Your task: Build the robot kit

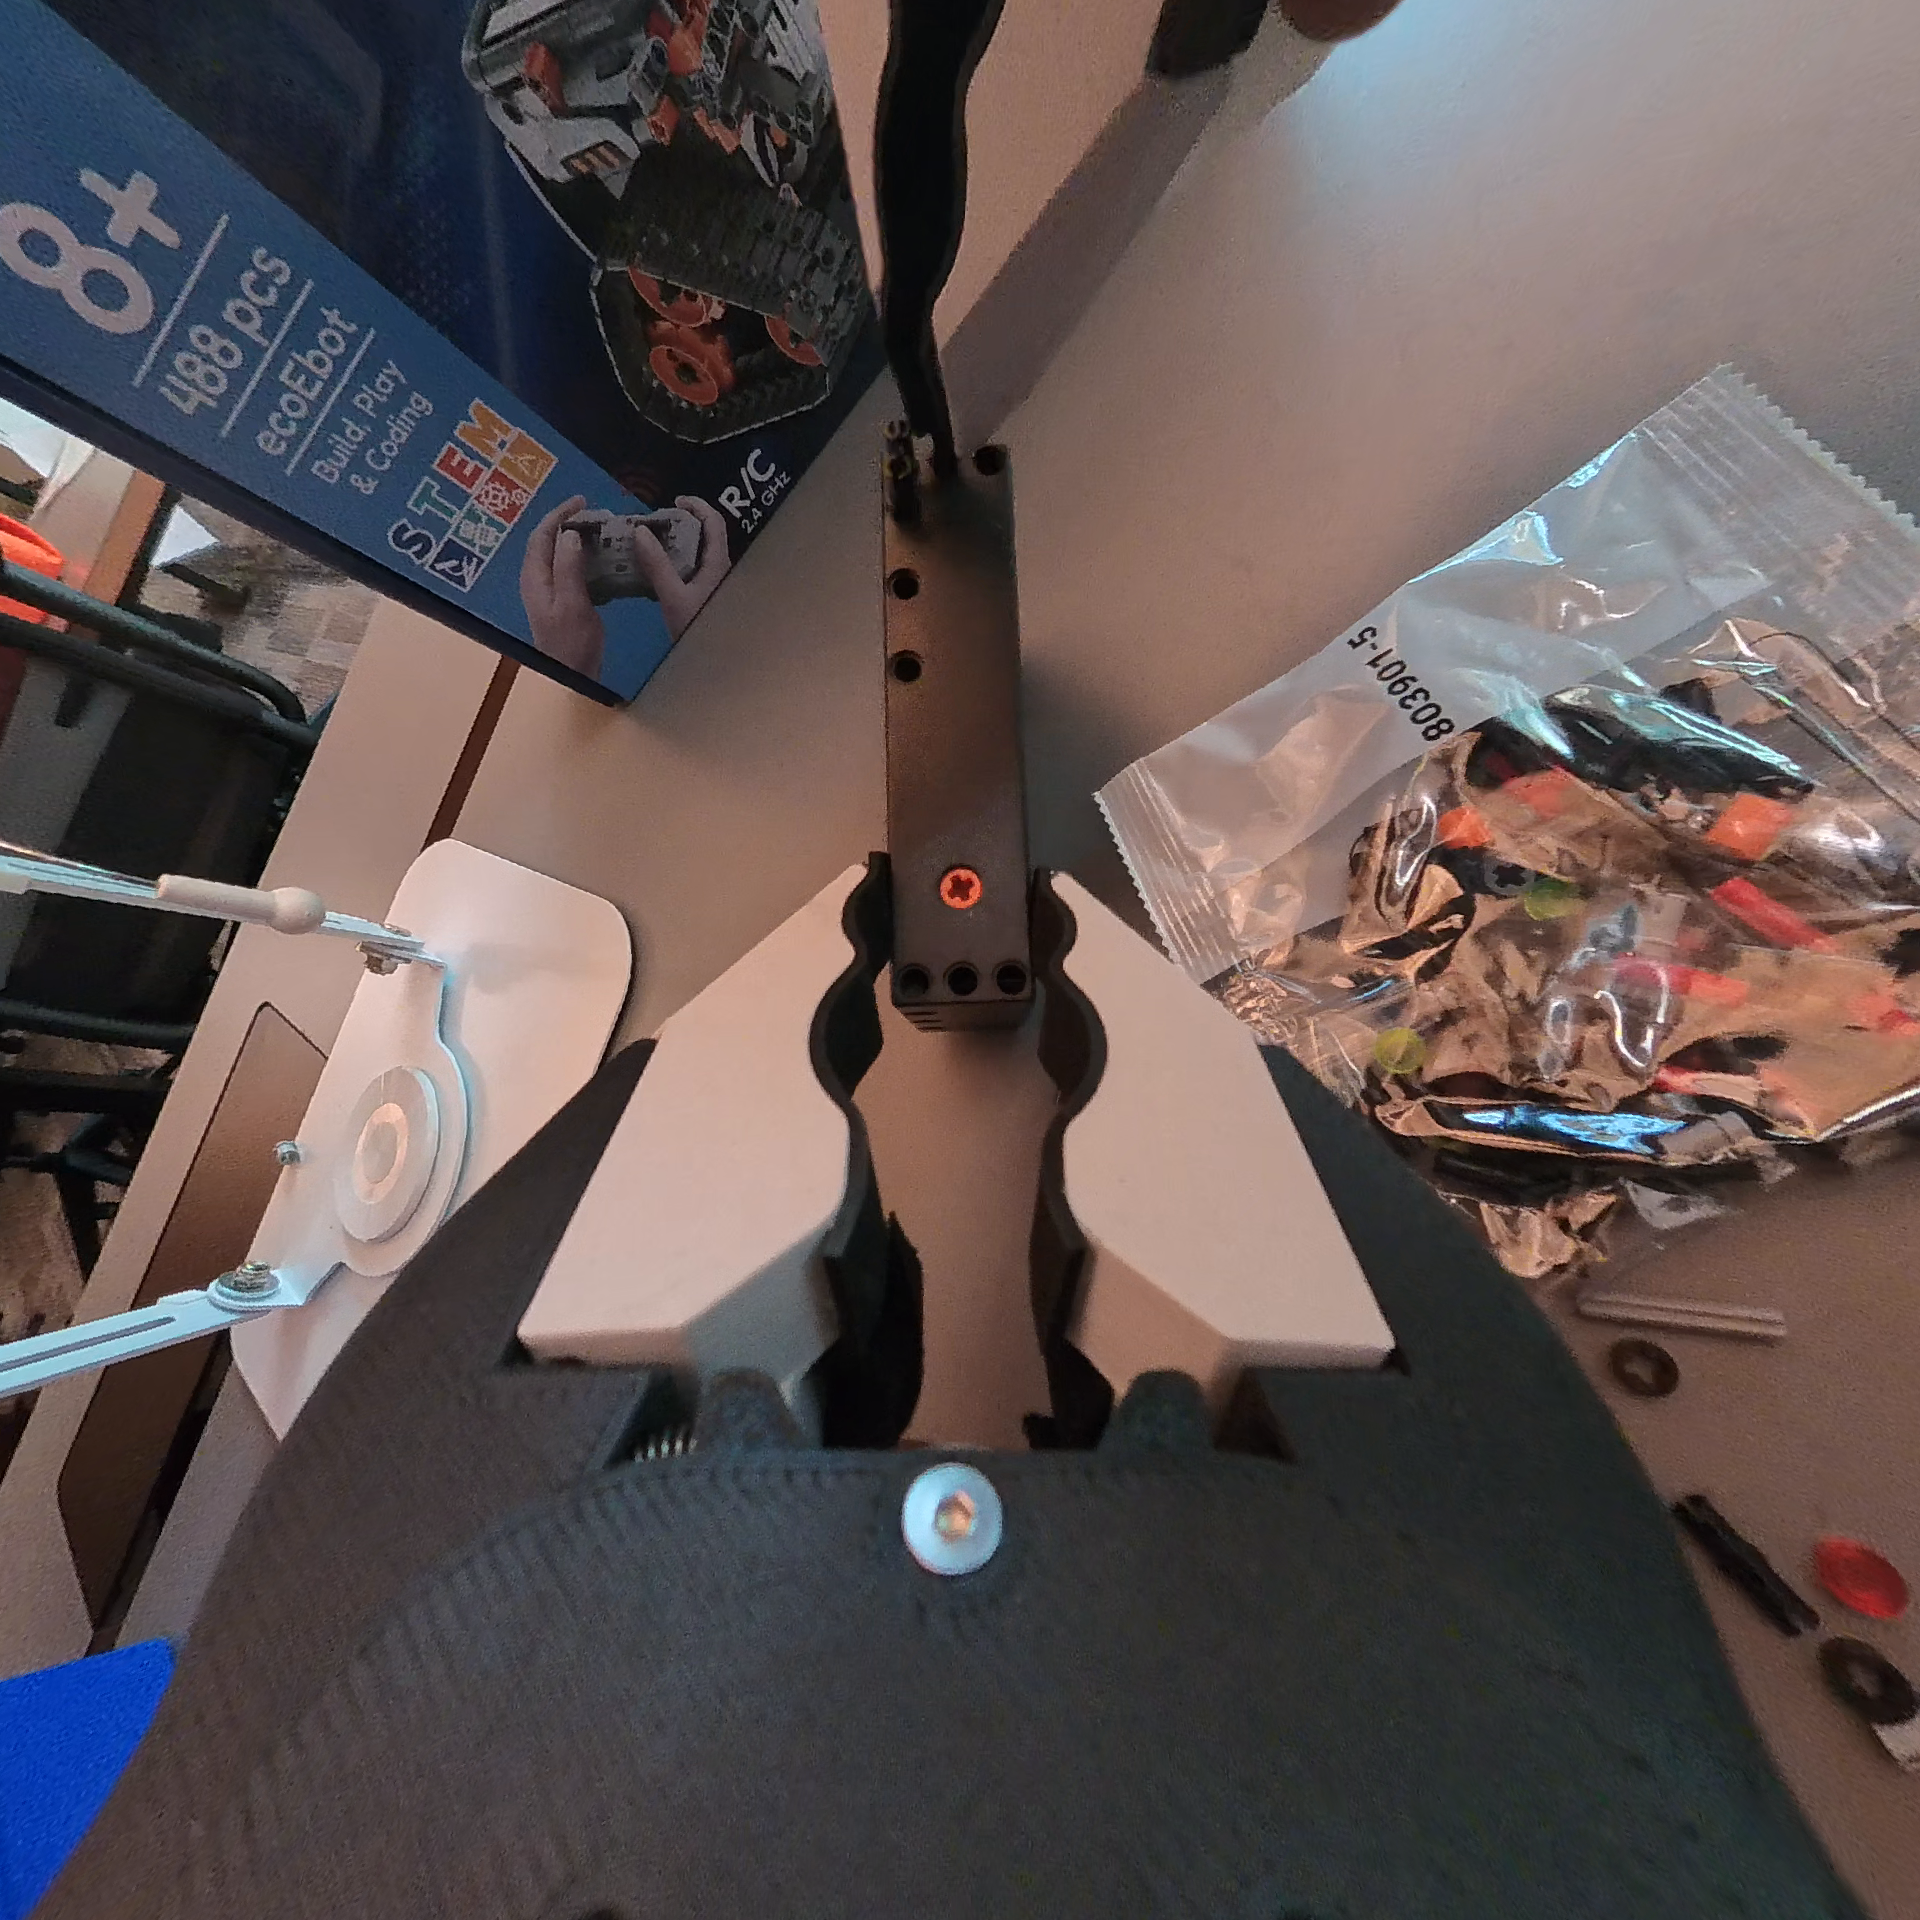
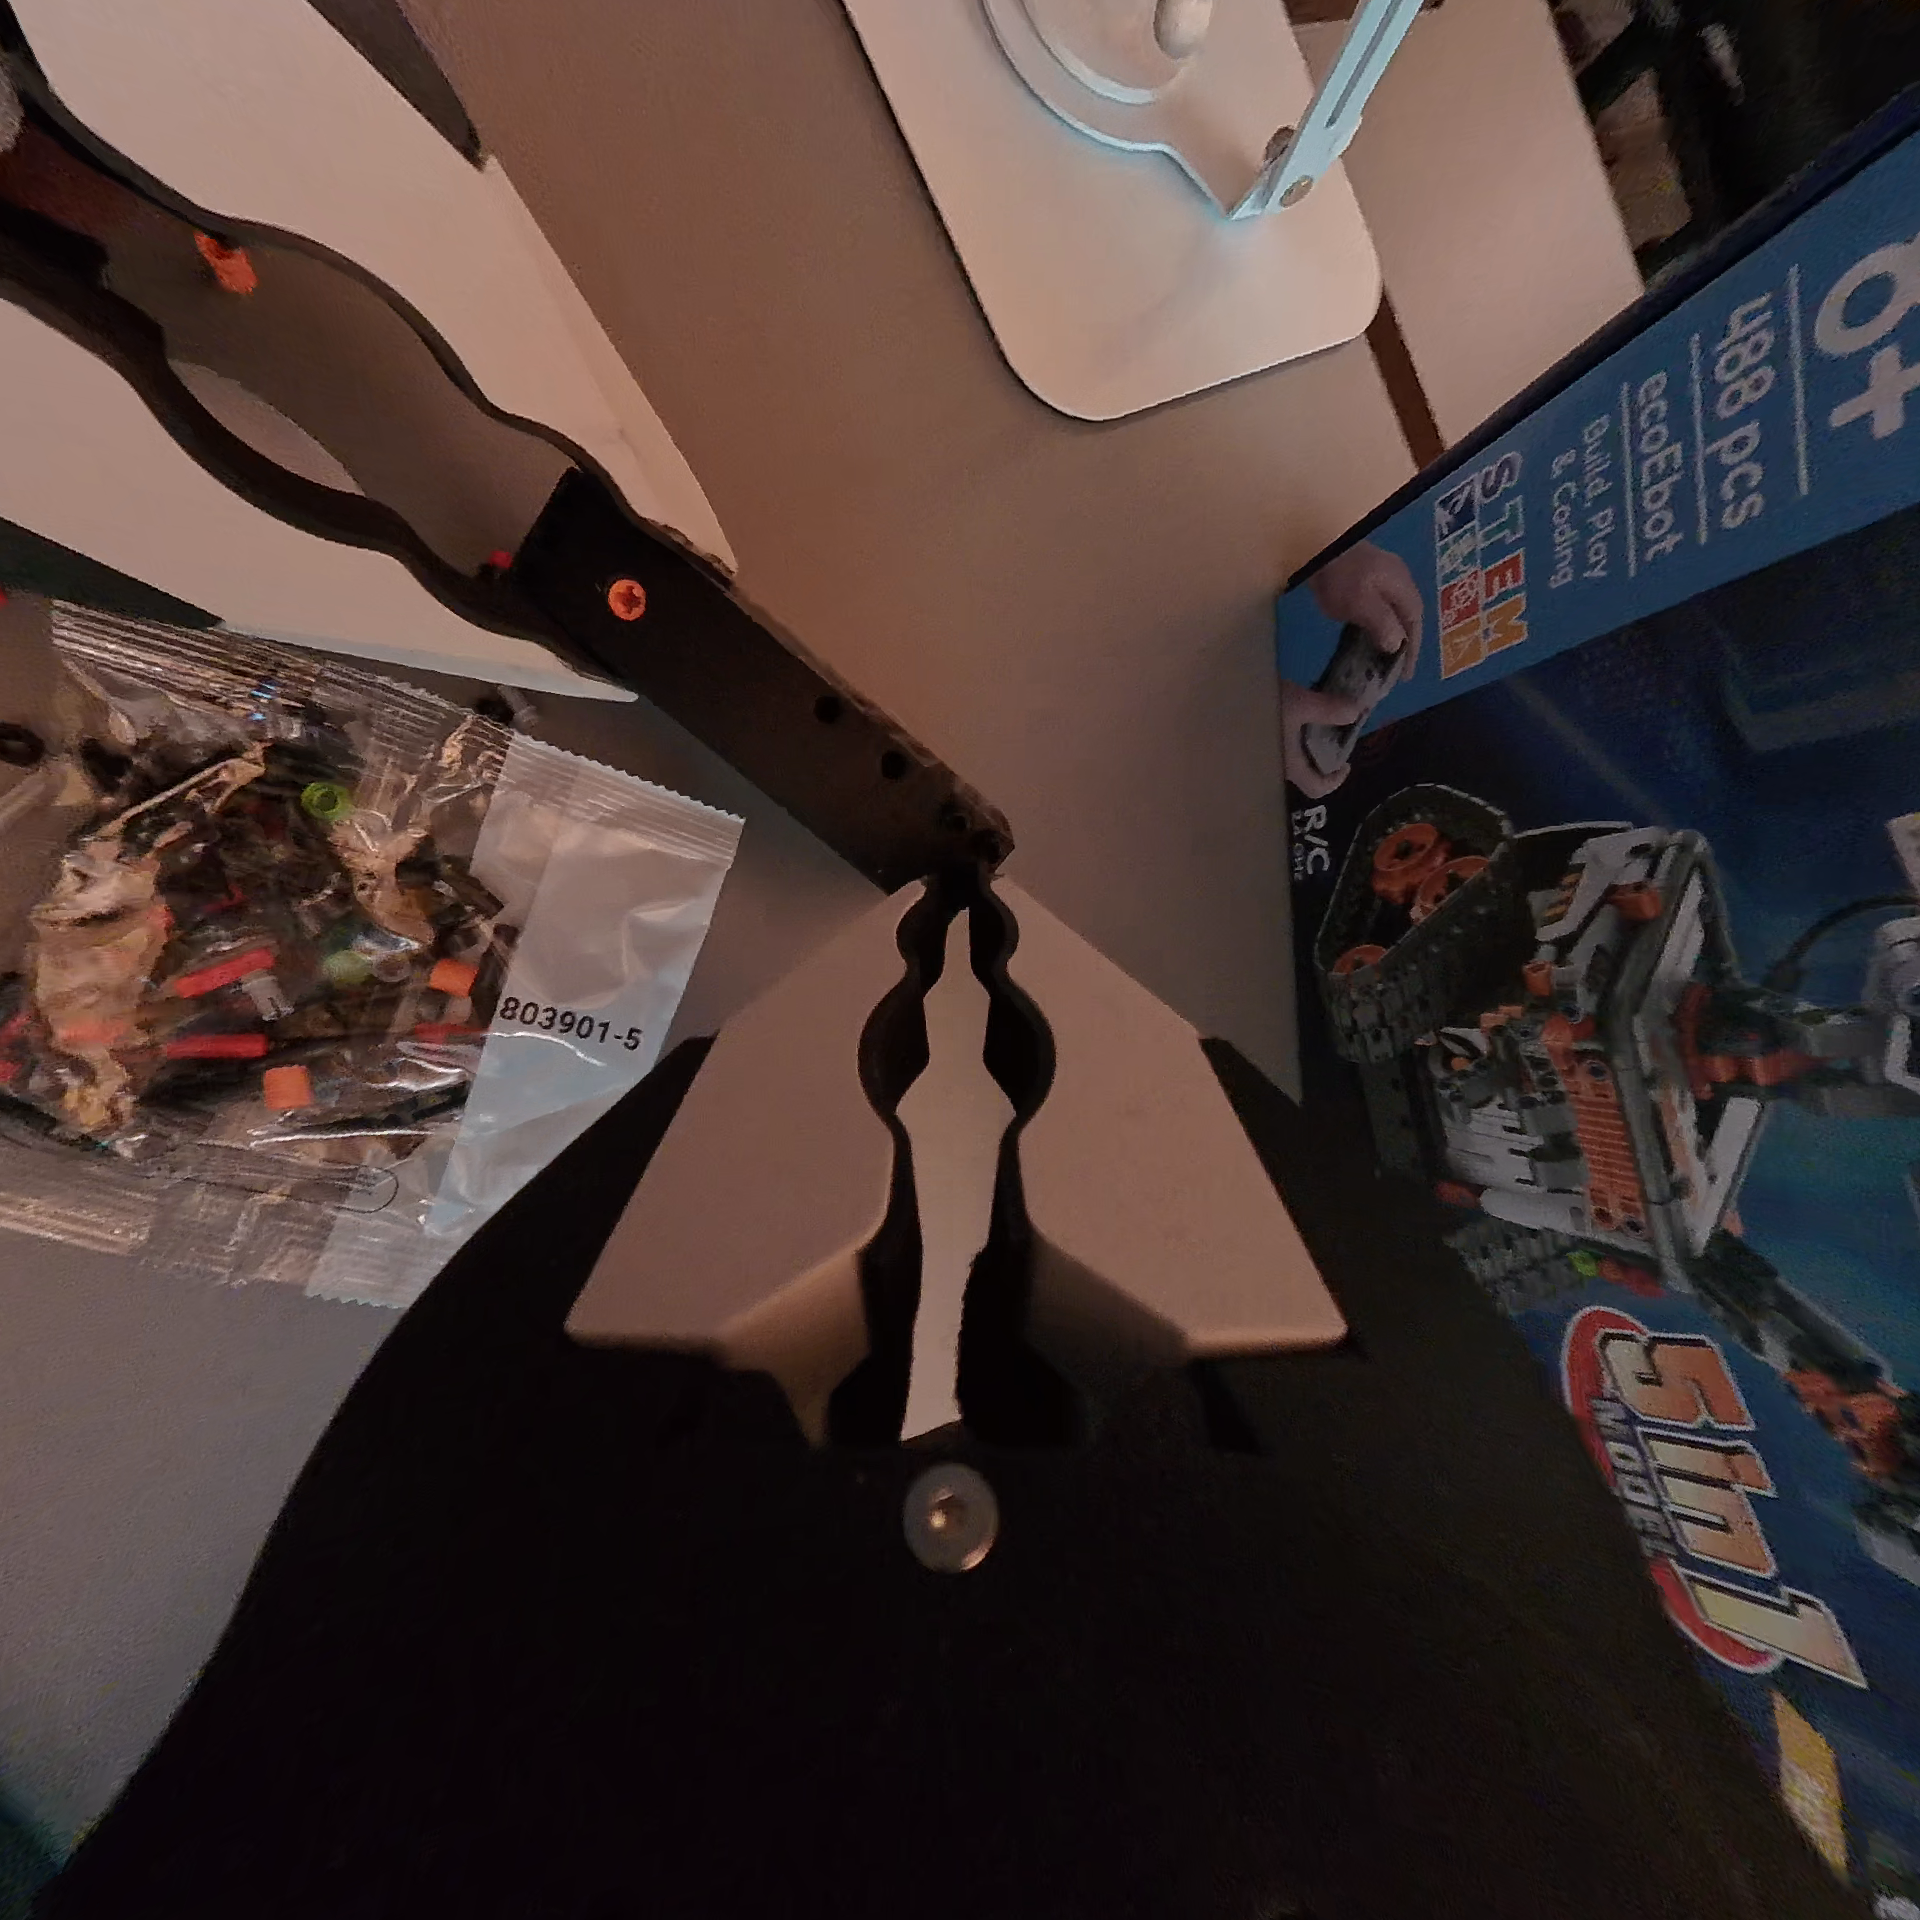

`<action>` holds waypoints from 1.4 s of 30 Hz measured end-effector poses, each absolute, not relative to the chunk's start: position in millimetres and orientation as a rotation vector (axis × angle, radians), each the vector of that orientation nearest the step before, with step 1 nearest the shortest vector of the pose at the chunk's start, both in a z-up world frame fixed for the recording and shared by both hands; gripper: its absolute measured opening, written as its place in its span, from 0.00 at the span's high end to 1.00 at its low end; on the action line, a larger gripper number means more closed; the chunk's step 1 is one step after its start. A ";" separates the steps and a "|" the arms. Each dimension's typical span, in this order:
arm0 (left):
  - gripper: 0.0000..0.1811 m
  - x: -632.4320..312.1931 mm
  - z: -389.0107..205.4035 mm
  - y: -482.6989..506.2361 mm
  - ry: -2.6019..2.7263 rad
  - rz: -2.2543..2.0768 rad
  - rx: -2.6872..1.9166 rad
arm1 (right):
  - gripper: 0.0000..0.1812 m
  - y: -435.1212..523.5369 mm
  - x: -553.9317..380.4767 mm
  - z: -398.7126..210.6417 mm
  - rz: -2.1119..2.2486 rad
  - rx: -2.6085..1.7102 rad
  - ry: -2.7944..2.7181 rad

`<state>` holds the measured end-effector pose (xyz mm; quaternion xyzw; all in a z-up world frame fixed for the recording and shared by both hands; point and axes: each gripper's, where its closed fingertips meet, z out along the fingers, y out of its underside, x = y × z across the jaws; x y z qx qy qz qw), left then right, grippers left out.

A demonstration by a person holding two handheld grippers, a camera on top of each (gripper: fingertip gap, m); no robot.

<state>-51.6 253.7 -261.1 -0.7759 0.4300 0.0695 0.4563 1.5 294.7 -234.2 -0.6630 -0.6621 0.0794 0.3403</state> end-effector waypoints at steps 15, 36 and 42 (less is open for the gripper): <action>0.86 -49.9 -259.8 255.4 1.038 0.098 -1.924 | 0.99 301.1 -3.7 -234.2 0.274 -1.785 -1.709; 0.86 -57.8 -261.2 263.8 0.960 0.003 -1.971 | 0.98 309.7 -10.1 -223.4 0.377 -1.671 -1.555; 0.86 -58.4 -261.2 263.6 0.959 -0.007 -1.978 | 1.00 309.2 -1.0 -223.6 0.398 -1.684 -1.540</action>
